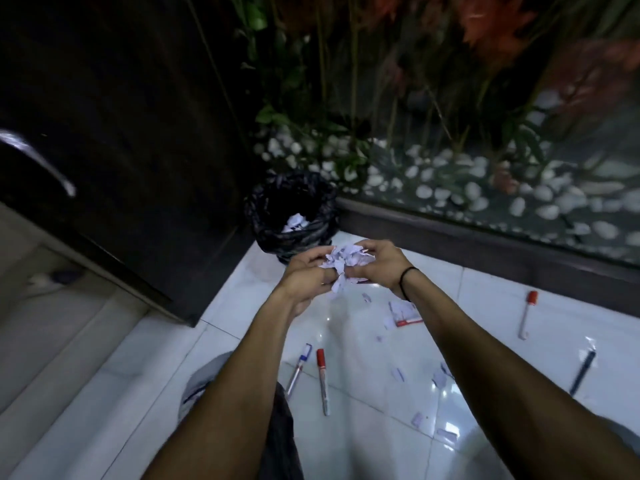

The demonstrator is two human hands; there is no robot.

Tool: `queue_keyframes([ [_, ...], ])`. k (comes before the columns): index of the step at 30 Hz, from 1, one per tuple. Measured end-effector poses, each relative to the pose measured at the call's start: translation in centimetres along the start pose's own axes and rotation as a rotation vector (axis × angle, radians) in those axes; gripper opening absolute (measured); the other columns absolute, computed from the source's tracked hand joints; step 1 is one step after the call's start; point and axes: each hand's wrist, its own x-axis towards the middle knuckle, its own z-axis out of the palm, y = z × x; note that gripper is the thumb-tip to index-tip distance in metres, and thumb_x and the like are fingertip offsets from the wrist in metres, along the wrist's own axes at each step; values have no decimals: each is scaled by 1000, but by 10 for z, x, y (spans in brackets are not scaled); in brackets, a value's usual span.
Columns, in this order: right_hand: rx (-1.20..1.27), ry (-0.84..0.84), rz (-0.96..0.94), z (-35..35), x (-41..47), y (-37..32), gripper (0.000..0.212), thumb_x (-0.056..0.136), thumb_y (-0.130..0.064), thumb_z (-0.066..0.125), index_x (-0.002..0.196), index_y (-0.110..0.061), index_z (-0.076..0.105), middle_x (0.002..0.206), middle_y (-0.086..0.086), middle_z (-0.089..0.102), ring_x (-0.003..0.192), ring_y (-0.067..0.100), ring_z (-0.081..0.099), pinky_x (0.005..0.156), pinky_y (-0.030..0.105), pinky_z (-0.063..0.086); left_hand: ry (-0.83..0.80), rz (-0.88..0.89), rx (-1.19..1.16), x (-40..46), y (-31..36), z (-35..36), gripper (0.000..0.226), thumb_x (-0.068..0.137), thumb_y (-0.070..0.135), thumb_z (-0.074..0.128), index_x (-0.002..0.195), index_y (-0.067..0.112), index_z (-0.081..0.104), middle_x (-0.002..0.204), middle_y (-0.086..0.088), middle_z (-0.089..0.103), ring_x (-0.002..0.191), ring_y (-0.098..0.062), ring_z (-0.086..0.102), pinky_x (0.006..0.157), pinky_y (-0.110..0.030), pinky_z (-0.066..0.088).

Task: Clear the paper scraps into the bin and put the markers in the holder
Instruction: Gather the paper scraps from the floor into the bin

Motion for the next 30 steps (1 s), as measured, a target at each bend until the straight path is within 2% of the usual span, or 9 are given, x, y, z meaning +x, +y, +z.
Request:
queue_keyframes([
  [3,26,-61,-29,19,37,-41,28,72,0,80,98,-8,71,94,16,72,82,22,66,81,43,61,10,42,-34,15,39,-27,40,86,-14,63,116,11,68,102,-13,73,77,-20,71,87,-44,59],
  [7,90,-71,-45,47,86,-79,23,80,3,75,96,-9,66,86,10,69,71,18,66,64,25,60,84,25,-79,56,78,-61,38,83,-18,59,106,10,70,95,-15,69,79,-24,62,78,-39,61],
  [10,181,-63,73,68,119,-82,20,82,9,68,98,-3,65,86,17,67,60,16,67,61,28,61,106,-48,-4,84,87,-77,33,85,-17,52,99,8,69,82,-10,65,68,-17,60,62,-27,61],
  [12,255,-35,151,81,140,-84,20,83,12,65,99,0,64,92,19,66,67,20,66,54,26,59,123,-106,13,100,91,-85,26,86,-14,47,90,7,62,76,-9,62,59,-16,61,57,-26,57],
  [14,310,-7,186,91,160,-89,16,85,11,63,99,5,64,88,19,66,71,24,65,52,31,61,166,-120,-17,116,94,-95,23,85,-12,46,99,2,59,96,-17,60,72,-24,62,67,-34,60],
  [16,318,-8,213,94,173,-91,18,89,6,60,106,9,61,89,20,64,75,26,64,73,38,62,184,-142,-88,121,98,-99,26,88,-10,46,110,-1,56,108,-21,57,82,-31,62,80,-42,58],
  [20,270,-9,245,97,167,-90,28,95,-1,57,122,7,58,119,18,55,108,30,60,84,39,59,199,-195,-99,122,104,-103,18,92,-11,44,82,1,52,107,-17,44,93,-38,53,76,-47,55],
  [24,277,15,202,96,155,-89,38,97,0,54,134,1,50,141,17,49,128,31,51,68,32,58,241,-153,-78,122,103,-101,13,91,-9,49,88,1,56,113,-17,46,103,-35,51,82,-46,57],
  [30,157,258,41,84,135,-62,8,83,-20,68,87,-27,68,90,4,72,83,22,67,80,37,60,191,-46,-10,97,76,-66,25,94,6,46,103,14,68,96,-6,67,87,-23,68,75,-34,61],
])
